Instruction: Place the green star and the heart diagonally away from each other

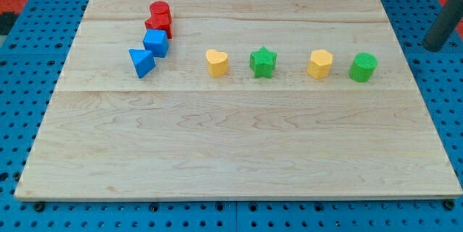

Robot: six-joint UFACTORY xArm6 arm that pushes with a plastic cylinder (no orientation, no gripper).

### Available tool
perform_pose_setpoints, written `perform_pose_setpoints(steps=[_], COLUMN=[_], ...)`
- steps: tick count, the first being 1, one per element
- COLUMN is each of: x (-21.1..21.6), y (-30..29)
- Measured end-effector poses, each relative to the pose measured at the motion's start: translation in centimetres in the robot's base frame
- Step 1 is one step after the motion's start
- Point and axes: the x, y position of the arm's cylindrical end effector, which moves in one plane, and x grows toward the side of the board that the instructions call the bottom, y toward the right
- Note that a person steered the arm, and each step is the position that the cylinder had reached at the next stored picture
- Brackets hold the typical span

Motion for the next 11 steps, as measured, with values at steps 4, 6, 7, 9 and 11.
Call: perform_pose_setpoints(steps=[4, 6, 7, 9, 11], x=[1.0, -4.7, -4.6, -2.0, 0.1], y=[-9.5, -29.6, -34.8, -35.7, -36.4])
